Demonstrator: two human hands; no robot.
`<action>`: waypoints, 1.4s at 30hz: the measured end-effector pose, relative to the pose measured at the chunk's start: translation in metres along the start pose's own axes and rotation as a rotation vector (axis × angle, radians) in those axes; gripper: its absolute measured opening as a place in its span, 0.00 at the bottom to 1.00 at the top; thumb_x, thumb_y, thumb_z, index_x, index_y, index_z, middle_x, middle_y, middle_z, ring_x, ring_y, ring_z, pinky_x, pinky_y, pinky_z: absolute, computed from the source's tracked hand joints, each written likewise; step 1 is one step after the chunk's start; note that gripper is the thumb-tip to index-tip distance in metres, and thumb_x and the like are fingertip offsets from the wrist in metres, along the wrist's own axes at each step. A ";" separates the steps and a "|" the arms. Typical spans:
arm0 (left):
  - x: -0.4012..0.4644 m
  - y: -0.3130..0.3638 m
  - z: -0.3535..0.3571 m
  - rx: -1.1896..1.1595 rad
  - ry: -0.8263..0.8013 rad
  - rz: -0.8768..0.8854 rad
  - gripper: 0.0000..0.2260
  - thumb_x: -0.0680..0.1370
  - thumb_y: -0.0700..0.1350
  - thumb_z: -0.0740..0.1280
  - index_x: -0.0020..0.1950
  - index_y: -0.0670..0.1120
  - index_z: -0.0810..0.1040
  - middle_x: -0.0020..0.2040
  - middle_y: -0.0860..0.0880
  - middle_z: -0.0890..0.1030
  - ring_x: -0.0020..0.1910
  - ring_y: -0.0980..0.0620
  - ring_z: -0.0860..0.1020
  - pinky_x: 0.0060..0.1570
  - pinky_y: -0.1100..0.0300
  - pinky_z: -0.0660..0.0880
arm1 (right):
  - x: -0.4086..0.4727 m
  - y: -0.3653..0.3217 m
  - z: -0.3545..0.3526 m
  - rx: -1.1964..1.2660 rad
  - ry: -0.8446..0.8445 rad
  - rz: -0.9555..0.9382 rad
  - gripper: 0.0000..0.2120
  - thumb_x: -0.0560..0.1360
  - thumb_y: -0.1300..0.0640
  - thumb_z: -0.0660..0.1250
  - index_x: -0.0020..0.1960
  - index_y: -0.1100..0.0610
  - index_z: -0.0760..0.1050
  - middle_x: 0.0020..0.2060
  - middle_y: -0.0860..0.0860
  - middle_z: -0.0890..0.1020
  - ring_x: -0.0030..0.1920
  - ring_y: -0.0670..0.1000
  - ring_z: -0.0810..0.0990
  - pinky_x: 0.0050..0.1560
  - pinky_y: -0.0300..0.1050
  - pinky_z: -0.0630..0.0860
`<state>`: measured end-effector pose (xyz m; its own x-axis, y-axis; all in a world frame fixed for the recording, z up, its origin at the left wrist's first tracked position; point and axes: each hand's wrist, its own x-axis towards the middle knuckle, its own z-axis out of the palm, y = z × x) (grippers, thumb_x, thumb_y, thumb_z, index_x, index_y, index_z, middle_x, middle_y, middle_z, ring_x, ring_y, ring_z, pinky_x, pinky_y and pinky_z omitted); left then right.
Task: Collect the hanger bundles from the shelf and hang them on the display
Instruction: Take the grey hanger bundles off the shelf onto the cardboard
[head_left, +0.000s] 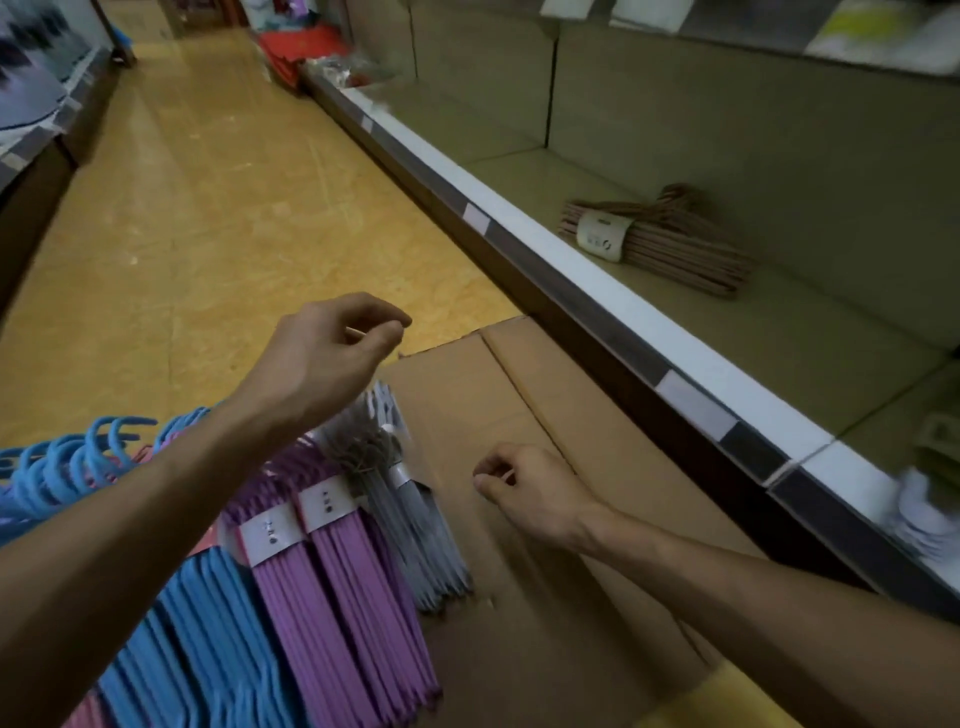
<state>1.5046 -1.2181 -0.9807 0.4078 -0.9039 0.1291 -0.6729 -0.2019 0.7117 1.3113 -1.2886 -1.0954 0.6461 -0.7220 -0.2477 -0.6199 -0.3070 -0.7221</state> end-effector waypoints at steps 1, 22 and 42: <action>0.001 0.007 0.003 -0.059 0.003 -0.003 0.08 0.82 0.49 0.64 0.57 0.55 0.82 0.50 0.56 0.83 0.52 0.58 0.80 0.53 0.57 0.77 | -0.005 0.004 -0.012 -0.002 0.002 -0.011 0.10 0.81 0.52 0.64 0.59 0.54 0.79 0.53 0.49 0.82 0.53 0.46 0.79 0.54 0.41 0.76; 0.036 0.204 0.159 -0.405 -0.334 0.171 0.08 0.82 0.42 0.64 0.52 0.51 0.83 0.47 0.48 0.84 0.46 0.48 0.85 0.50 0.51 0.80 | -0.175 0.160 -0.215 0.205 0.599 0.590 0.11 0.81 0.54 0.62 0.46 0.61 0.78 0.37 0.53 0.80 0.36 0.51 0.79 0.34 0.45 0.77; 0.034 0.188 0.191 -0.485 -0.423 0.014 0.09 0.82 0.44 0.64 0.58 0.49 0.82 0.48 0.46 0.84 0.45 0.47 0.86 0.53 0.45 0.81 | -0.161 0.178 -0.227 1.364 0.793 0.716 0.09 0.84 0.61 0.58 0.58 0.60 0.76 0.51 0.60 0.78 0.43 0.59 0.80 0.31 0.54 0.83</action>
<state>1.2739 -1.3588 -0.9740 0.0562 -0.9958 -0.0726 -0.2806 -0.0855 0.9560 0.9957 -1.3679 -1.0375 -0.1841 -0.7028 -0.6872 0.3997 0.5851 -0.7056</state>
